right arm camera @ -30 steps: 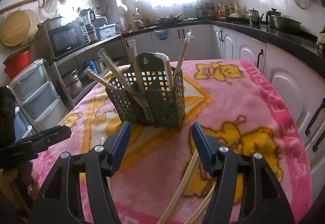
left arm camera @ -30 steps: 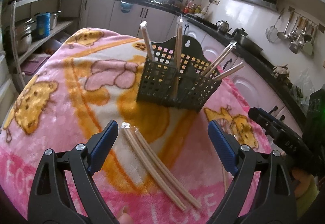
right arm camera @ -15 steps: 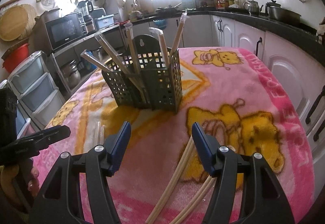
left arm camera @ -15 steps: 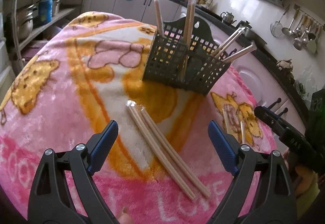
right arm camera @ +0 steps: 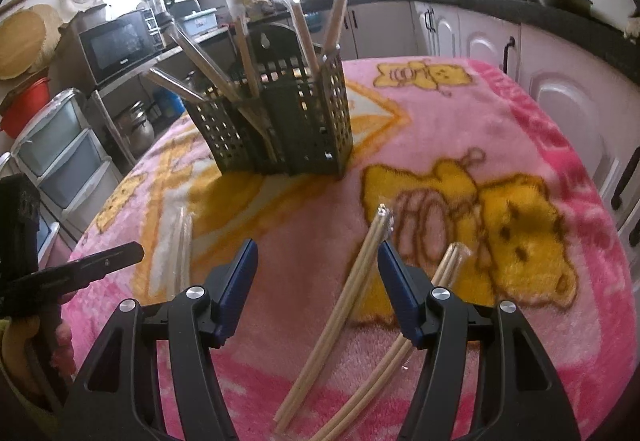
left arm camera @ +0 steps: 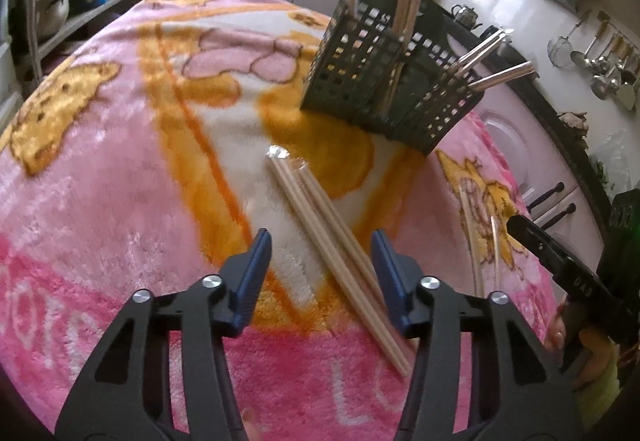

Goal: Organize utensils
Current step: 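Move both open tools back down to the chopstick pile, then close the left tool on a wrapped chopstick while the right tool grasps another chopstick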

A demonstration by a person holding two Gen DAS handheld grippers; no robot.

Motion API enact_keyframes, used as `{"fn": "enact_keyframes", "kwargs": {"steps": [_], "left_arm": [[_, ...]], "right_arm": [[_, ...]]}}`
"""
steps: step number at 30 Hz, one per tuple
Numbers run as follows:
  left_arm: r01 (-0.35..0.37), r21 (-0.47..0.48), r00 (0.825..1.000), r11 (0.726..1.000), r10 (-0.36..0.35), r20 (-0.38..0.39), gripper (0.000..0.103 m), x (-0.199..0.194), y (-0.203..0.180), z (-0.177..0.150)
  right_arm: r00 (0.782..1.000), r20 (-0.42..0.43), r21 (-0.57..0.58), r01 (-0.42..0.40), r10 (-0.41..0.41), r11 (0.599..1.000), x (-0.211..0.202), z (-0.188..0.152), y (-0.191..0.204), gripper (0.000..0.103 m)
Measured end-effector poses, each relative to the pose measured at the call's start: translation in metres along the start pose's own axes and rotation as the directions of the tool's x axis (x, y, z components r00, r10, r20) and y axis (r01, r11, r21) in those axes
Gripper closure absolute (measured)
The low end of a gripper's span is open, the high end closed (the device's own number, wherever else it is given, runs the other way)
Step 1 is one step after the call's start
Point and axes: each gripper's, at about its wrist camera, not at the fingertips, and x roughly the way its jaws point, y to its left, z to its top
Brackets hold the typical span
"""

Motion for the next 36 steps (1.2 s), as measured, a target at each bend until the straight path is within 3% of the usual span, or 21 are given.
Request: {"fn": "enact_keyframes", "kwargs": {"steps": [11, 23, 36], "left_arm": [[0.033, -0.081, 0.998, 0.996, -0.037, -0.046, 0.083, 0.019, 0.018, 0.002], [0.052, -0.128, 0.995, 0.99, -0.063, -0.077, 0.085, 0.043, 0.032, 0.025], [0.056, -0.175, 0.993, 0.983, -0.073, -0.089, 0.093, 0.063, 0.047, 0.051]], "right_arm": [[0.998, -0.067, 0.021, -0.005, 0.007, 1.0, 0.018, -0.001, -0.009, 0.043], [0.992, -0.117, 0.082, -0.039, 0.049, 0.996, 0.034, 0.011, -0.019, 0.043], [0.975, -0.224, 0.125, 0.025, 0.004, 0.992, 0.07, 0.024, -0.036, 0.053]]}}
